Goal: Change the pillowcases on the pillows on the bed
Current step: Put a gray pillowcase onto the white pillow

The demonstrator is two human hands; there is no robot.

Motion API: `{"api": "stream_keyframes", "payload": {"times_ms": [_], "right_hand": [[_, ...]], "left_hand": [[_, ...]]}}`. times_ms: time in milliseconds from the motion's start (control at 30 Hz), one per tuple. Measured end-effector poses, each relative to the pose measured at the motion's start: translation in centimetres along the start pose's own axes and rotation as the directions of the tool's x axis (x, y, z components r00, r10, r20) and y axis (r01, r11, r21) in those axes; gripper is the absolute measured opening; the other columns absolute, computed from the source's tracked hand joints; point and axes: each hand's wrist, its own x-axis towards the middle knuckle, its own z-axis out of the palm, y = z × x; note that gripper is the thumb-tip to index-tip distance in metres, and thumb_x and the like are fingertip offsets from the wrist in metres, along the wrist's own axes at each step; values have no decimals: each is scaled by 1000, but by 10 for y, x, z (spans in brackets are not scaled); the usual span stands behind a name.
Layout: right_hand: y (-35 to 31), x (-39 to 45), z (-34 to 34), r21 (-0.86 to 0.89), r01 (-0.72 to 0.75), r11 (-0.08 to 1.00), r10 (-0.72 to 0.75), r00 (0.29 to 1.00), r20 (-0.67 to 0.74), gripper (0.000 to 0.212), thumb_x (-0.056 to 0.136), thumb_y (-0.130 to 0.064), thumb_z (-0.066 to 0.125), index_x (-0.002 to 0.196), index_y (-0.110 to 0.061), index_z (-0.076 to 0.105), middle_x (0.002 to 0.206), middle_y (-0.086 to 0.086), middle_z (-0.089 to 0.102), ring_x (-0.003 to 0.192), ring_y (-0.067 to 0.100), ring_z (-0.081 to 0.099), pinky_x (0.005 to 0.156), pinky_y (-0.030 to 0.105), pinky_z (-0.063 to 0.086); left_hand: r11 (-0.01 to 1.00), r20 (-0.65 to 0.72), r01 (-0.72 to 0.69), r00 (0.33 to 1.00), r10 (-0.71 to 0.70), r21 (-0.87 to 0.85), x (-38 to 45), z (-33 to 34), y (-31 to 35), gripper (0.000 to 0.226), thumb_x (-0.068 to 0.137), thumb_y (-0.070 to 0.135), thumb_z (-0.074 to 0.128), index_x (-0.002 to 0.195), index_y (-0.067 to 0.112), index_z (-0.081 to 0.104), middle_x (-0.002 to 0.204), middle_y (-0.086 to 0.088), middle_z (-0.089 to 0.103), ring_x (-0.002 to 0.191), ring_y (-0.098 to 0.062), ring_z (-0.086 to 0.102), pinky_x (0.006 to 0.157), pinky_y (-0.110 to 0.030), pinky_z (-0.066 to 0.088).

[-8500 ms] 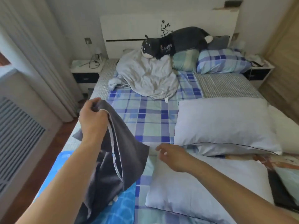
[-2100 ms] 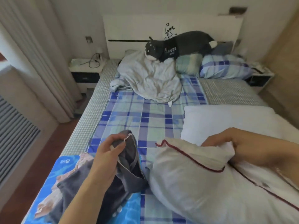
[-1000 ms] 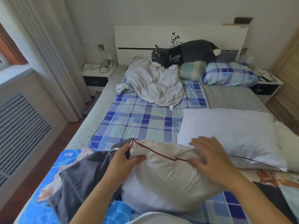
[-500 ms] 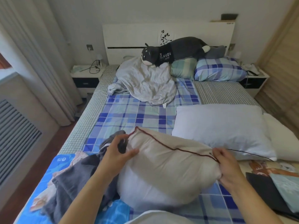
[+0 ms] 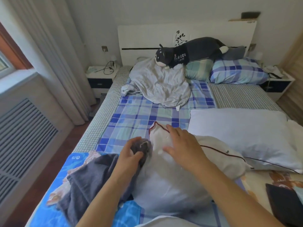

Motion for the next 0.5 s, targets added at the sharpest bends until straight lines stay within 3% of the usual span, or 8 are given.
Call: {"api": "stream_keyframes", "payload": {"times_ms": [67, 133, 200, 267, 367, 500], "right_hand": [[7, -3, 12, -1, 77, 997, -76, 992, -104, 44, 94, -28, 62, 137, -27, 51, 119, -3, 61, 105, 25, 56, 88, 37, 46], [15, -7, 18, 58, 199, 978, -191, 974, -125, 37, 90, -13, 63, 125, -28, 62, 105, -6, 61, 93, 22, 55, 79, 33, 46], [15, -7, 18, 100, 290, 952, -279, 954, -107, 36, 91, -15, 63, 124, -30, 64, 102, -10, 58, 93, 16, 51, 78, 24, 40], [6, -5, 16, 164, 328, 930, -318, 944, -89, 34, 94, -20, 64, 125, -31, 64, 107, -13, 56, 99, 11, 49, 81, 16, 35], [-10, -3, 13, 302, 357, 884, -338, 934, -113, 25, 97, -26, 61, 122, -27, 66, 124, -17, 57, 113, 3, 48, 93, 8, 34], [-20, -4, 16, 551, 220, 805, -184, 975, -121, 23, 99, -35, 50, 109, -31, 70, 106, -19, 69, 101, 2, 62, 90, 26, 48]], "left_hand": [[993, -82, 55, 995, -64, -106, 1, -25, 7, 77, 79, -21, 42, 120, 40, 65, 111, 1, 71, 106, -20, 68, 77, -28, 58], [989, -106, 41, 993, -56, -140, 4, -56, 13, 88, 71, -23, 35, 119, 43, 68, 105, -11, 71, 97, -31, 70, 74, -41, 60], [996, -45, -23, 999, 19, -88, 5, -81, 21, 92, 63, -17, 37, 124, 44, 65, 104, -21, 68, 97, -48, 66, 83, -56, 56], [996, 61, -72, 995, 76, -53, 5, -96, 35, 94, 62, -20, 36, 130, 40, 63, 103, -26, 67, 103, -54, 62, 89, -67, 49], [994, 201, -107, 974, 101, 19, 2, -106, 59, 102, 70, -36, 27, 131, 38, 62, 112, -15, 71, 114, -39, 65, 100, -66, 47], [956, 406, -179, 911, 72, 233, -4, -102, 79, 102, 69, -25, 26, 138, 45, 54, 136, 11, 63, 132, -10, 55, 109, -43, 48]]}}
